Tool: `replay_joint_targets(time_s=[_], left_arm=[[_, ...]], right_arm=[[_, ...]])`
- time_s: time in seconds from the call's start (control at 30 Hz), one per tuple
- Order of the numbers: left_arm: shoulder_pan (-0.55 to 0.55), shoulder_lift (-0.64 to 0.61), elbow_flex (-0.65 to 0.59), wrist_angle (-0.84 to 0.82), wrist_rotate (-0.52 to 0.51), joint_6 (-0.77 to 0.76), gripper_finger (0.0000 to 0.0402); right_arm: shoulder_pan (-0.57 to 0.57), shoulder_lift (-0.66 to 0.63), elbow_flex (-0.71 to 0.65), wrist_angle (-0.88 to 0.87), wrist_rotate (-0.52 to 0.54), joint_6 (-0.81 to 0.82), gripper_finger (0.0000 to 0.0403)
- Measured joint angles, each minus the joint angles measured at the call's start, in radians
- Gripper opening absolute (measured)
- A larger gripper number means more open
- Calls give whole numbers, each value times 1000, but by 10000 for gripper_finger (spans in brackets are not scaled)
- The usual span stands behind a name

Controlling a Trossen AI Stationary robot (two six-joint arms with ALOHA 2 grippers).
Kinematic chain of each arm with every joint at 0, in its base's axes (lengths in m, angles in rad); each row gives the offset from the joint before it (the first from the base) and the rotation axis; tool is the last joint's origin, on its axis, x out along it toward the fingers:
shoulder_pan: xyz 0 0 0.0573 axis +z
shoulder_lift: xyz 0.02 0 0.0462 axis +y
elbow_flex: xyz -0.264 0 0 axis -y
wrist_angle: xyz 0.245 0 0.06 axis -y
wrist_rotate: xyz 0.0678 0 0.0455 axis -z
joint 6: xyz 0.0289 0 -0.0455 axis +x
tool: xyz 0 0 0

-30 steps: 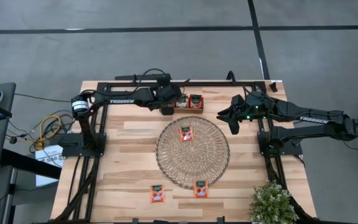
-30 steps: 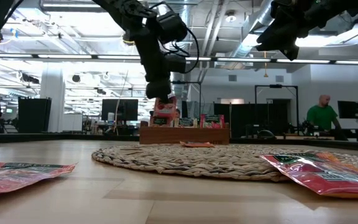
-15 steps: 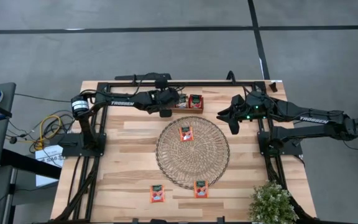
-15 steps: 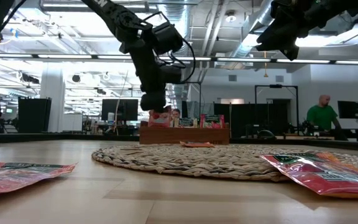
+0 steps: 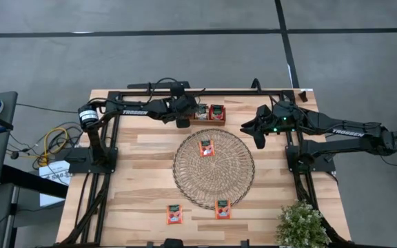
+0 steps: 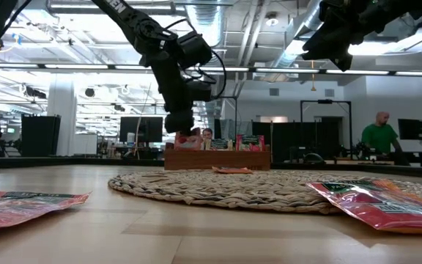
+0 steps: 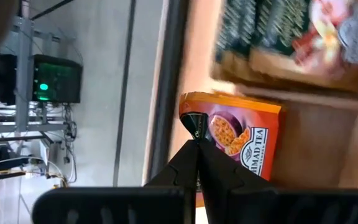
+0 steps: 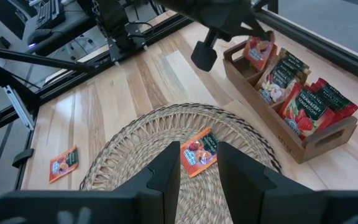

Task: Pick & Place Tea
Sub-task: Put the orange tea bag into the left section of the brown wooden organizer

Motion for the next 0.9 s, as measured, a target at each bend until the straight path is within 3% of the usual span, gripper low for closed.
replay_joint_targets(time_s=[0.33, 0.9], left_arm=[[0, 0, -48, 87, -6, 1, 1], [-9, 2, -48, 80, -15, 14, 1]], right_arm=[[0, 0, 0, 0, 0, 0, 97], [0, 0, 0, 1, 0, 0, 97]])
